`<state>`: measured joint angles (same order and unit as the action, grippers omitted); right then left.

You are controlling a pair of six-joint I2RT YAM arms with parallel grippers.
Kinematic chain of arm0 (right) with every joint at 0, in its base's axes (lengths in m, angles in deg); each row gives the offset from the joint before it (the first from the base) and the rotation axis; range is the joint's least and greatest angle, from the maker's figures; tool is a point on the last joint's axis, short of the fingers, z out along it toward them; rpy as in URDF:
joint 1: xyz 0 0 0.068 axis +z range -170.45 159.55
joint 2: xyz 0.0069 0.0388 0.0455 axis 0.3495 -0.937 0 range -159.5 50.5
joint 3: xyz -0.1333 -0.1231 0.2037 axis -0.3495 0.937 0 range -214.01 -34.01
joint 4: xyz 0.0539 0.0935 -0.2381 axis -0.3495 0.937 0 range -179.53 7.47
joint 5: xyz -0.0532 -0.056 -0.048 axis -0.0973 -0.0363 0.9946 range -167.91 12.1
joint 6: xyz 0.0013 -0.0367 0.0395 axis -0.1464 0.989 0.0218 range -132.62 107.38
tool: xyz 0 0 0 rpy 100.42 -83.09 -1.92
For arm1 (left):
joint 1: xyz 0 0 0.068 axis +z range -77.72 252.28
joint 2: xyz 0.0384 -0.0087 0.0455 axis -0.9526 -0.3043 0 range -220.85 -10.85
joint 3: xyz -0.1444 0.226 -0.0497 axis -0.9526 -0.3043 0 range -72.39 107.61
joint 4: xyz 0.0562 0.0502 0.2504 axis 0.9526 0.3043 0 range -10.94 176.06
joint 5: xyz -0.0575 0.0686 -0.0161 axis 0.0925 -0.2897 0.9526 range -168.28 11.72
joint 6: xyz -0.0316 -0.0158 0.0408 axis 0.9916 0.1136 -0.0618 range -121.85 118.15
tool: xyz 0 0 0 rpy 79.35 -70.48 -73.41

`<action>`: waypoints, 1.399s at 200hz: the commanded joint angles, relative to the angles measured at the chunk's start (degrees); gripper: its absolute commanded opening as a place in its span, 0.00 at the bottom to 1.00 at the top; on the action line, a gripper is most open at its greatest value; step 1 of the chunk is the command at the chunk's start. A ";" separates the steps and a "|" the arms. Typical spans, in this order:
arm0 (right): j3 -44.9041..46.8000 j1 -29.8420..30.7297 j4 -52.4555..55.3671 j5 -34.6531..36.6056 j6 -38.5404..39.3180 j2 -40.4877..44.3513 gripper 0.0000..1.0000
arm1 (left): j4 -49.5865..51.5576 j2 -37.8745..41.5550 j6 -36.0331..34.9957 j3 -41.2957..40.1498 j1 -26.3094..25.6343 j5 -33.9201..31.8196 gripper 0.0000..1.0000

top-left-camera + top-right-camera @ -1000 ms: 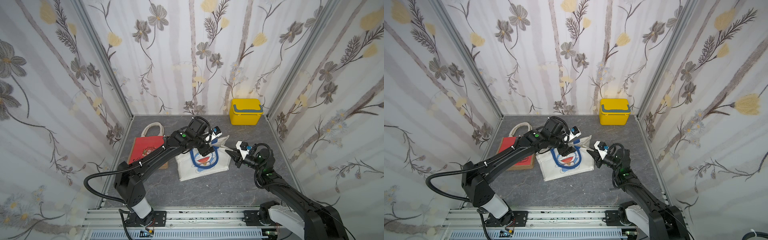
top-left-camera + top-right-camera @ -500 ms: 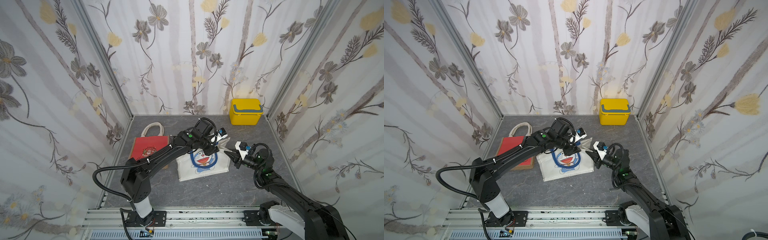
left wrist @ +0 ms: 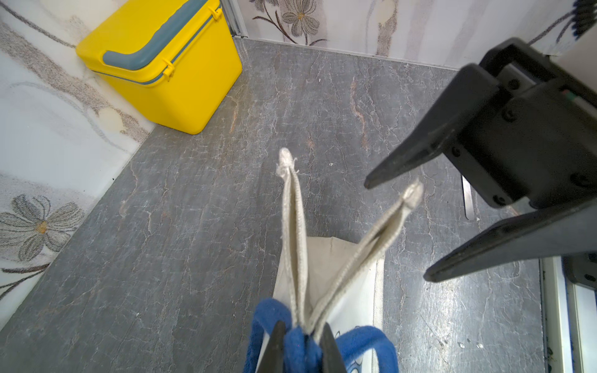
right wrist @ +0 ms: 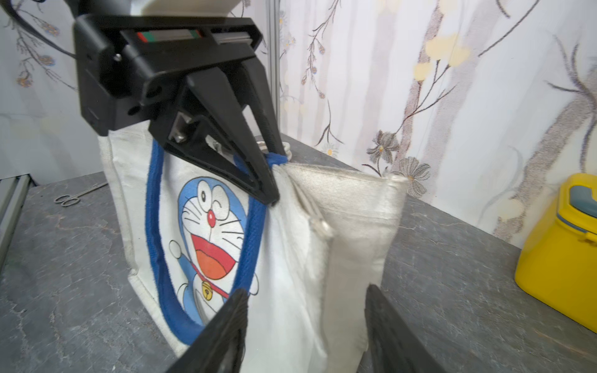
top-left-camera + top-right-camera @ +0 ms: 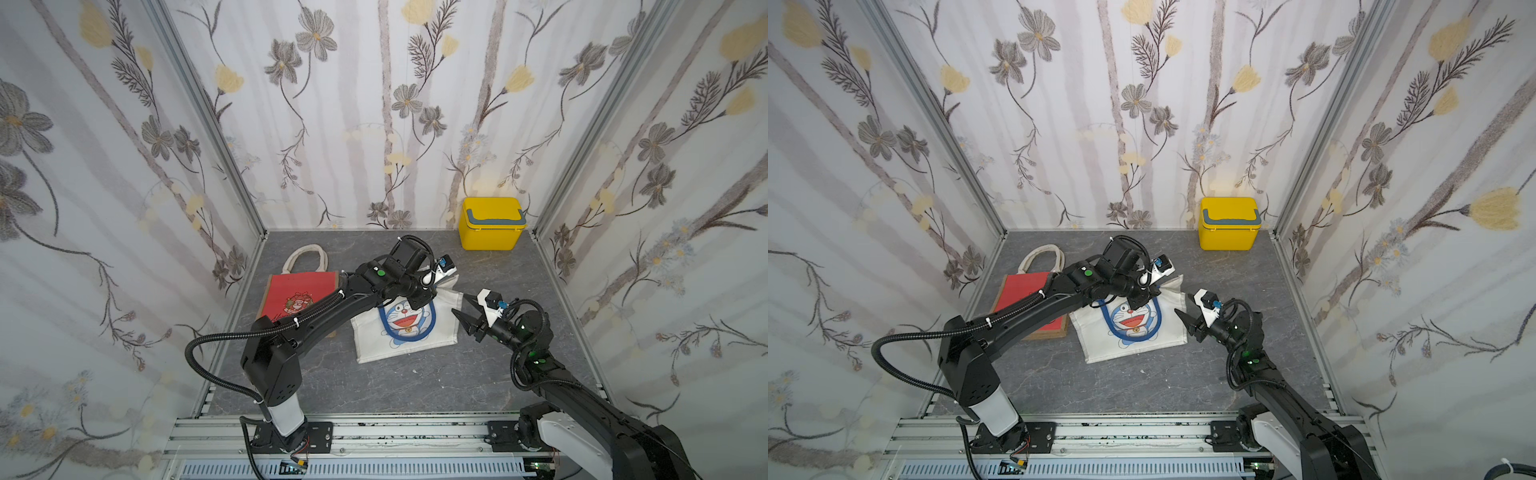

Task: Put away the canvas bag
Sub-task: Press the canvas bag at the center of the board.

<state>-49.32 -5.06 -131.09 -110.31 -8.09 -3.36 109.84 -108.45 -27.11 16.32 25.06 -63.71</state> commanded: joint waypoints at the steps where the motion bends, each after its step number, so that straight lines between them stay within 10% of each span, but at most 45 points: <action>1: -1.45 -0.71 -3.61 3.73 -1.80 -0.47 0.81 | -5.00 2.18 -1.38 -2.18 -0.09 1.01 0.14; 67: -3.79 -0.74 -14.15 -13.10 -4.69 -8.46 0.85 | -6.55 3.63 -2.44 -4.54 -0.15 5.38 0.12; 127: -5.06 -0.82 -16.49 -15.56 -5.24 -13.74 0.75 | -6.77 4.74 -1.79 -5.54 -0.40 6.34 0.06; 167: -3.88 -1.72 -15.80 -9.68 -5.69 -12.61 0.95 | -5.00 4.61 -2.12 -5.65 -0.69 7.66 0.00; 213: -5.21 -2.13 -19.81 -17.62 -7.79 -16.45 0.94 | -4.22 3.30 -2.87 -5.04 -0.76 6.45 0.00; 280: 1.29 -3.53 -22.68 -15.50 -8.49 -13.75 0.48 | -5.10 3.34 -4.03 -5.75 -0.33 4.84 0.00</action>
<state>-50.09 -8.40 -149.75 -126.37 -15.67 -18.42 106.08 -104.98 -27.70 10.55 24.67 -59.45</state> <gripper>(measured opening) 0.581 0.100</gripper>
